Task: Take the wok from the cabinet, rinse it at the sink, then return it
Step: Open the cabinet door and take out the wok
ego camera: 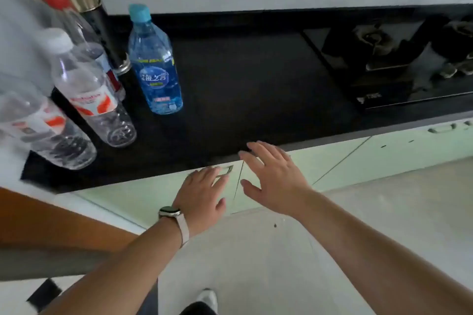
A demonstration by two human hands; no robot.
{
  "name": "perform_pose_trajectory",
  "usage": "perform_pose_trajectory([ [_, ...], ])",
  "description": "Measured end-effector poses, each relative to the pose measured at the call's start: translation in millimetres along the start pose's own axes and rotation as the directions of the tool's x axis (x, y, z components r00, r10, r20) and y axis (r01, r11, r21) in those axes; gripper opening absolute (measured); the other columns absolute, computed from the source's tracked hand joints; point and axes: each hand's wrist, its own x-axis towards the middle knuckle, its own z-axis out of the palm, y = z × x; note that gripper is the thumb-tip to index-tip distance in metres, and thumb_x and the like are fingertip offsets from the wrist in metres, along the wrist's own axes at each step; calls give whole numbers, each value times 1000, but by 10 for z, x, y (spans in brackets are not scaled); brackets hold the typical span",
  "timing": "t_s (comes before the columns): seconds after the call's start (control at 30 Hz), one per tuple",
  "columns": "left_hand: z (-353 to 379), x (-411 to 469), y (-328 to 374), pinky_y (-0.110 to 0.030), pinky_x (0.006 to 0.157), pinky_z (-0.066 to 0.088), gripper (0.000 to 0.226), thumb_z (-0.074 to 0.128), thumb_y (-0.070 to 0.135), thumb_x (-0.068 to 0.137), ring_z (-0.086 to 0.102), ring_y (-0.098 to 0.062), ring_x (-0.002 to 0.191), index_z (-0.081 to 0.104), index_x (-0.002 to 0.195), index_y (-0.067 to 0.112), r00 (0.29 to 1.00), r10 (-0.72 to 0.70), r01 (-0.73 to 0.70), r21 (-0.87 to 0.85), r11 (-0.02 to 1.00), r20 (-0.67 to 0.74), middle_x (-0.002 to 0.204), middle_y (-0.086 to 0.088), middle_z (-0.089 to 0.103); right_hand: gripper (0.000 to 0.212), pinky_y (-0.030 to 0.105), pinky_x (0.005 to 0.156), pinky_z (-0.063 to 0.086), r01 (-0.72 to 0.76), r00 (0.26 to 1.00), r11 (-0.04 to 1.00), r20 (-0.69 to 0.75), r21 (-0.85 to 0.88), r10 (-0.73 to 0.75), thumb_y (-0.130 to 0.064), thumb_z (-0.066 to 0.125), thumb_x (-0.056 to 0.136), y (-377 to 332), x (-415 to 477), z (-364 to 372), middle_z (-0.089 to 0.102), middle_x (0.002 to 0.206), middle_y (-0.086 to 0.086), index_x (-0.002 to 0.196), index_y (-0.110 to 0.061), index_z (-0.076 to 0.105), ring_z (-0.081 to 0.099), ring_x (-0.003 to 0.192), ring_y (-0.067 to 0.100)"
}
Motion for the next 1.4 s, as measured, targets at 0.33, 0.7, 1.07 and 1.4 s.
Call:
perform_pose_trajectory([
  [0.33,657,204,-24,-41,75,51,58,67,36,77,64,-28,97,52,128,13,944,136,-61,247,967,-302,114,-5,67,61,43,114,29,149,874,982,-449,-118,-187,-50,51,90,340,283,798,54,142,6,141,-17,52,45,133,27],
  [0.7,950,98,27,-38,73,40,50,62,29,79,59,-28,82,62,125,10,846,142,36,321,946,-514,94,-5,65,60,42,113,29,215,705,965,-660,-152,-261,-48,50,91,445,393,1091,58,137,7,140,-13,54,49,128,29],
  [1.07,905,-326,295,-40,78,51,45,58,33,80,58,-27,84,55,122,18,874,54,74,243,967,-482,96,0,64,48,36,111,29,339,725,939,-650,50,-227,-41,40,98,536,371,972,61,136,-1,135,-18,61,51,128,22],
  [1.4,782,-610,567,-27,66,47,92,57,46,88,59,-14,74,3,155,15,860,-50,132,127,983,-507,86,7,63,45,44,107,36,278,641,954,-719,-109,-269,-33,58,92,530,435,1139,61,130,6,132,-14,58,53,120,28],
])
